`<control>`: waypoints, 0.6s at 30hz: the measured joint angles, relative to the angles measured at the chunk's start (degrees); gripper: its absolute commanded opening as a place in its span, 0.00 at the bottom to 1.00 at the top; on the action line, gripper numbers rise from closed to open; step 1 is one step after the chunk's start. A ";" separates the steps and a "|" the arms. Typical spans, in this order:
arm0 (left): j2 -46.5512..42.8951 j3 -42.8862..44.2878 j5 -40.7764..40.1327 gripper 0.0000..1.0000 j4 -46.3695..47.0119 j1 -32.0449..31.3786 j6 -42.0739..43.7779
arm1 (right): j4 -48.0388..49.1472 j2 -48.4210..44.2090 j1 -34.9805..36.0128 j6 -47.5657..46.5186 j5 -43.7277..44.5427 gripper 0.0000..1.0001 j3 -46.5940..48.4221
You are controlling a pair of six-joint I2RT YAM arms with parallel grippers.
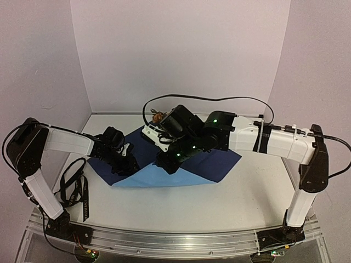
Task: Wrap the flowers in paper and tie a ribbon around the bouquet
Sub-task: Fold the bottom corner of the flattened wrapping paper at the center of the board.
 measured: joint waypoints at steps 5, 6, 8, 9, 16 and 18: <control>0.01 -0.89 -1.57 0.35 -2.70 -0.02 0.27 | -0.81 0.10 -0.05 0.04 0.66 0.00 0.57; 0.01 -0.89 -1.97 0.35 -3.24 -0.02 0.42 | -1.50 0.31 -0.15 -0.06 0.89 0.00 1.09; 0.08 -0.89 -3.02 0.35 -4.47 -0.01 0.89 | -2.83 1.30 -0.60 -0.21 1.20 0.00 3.21; 0.20 -0.89 -3.43 0.34 -5.05 -0.01 1.19 | -3.25 1.89 -0.82 -0.26 1.28 0.00 4.30; 0.94 -0.71 -5.60 0.35 -6.85 -0.01 2.20 | -6.08 9.68 -5.32 -0.32 1.41 0.00 13.11; 0.94 -0.33 -6.14 0.35 -7.74 -0.07 2.69 | -6.52 12.47 -7.18 -0.35 1.47 0.00 14.83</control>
